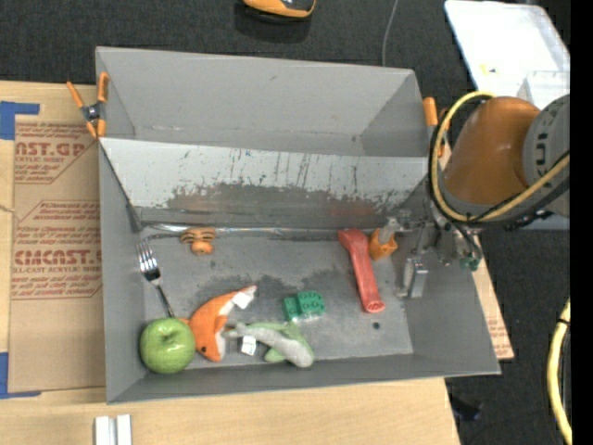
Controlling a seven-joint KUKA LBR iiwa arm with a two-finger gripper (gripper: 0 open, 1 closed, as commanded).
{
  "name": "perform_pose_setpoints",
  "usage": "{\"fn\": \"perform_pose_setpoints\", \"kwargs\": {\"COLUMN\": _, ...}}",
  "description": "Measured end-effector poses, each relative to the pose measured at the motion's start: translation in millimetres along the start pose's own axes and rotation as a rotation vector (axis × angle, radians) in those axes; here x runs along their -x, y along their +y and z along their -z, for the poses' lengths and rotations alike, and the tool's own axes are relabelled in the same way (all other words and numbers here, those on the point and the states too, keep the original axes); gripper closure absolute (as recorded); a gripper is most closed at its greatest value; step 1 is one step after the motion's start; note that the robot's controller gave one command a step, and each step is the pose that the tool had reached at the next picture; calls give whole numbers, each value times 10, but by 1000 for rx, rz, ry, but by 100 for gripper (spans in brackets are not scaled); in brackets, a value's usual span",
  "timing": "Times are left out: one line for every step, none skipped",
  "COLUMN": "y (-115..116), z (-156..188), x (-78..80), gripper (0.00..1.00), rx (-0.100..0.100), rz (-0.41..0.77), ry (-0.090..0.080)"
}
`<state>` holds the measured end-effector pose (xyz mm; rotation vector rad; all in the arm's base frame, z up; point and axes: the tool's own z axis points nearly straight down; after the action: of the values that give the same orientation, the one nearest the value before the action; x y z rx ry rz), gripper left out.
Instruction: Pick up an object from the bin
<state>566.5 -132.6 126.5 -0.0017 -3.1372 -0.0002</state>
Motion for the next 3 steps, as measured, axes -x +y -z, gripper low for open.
{"fn": "perform_pose_setpoints", "kwargs": {"y": 7, "z": 46, "x": 14, "gripper": 0, "rx": -1, "rz": 2, "ry": -6}}
{"fn": "perform_pose_setpoints", "kwargs": {"y": 114, "z": -435, "x": 87, "gripper": 0, "rx": 1, "rz": -378, "ry": -9}}
{"fn": "perform_pose_setpoints", "kwargs": {"y": 186, "z": -404, "x": 120, "gripper": 0, "rx": -4, "rz": -261, "ry": -7}}
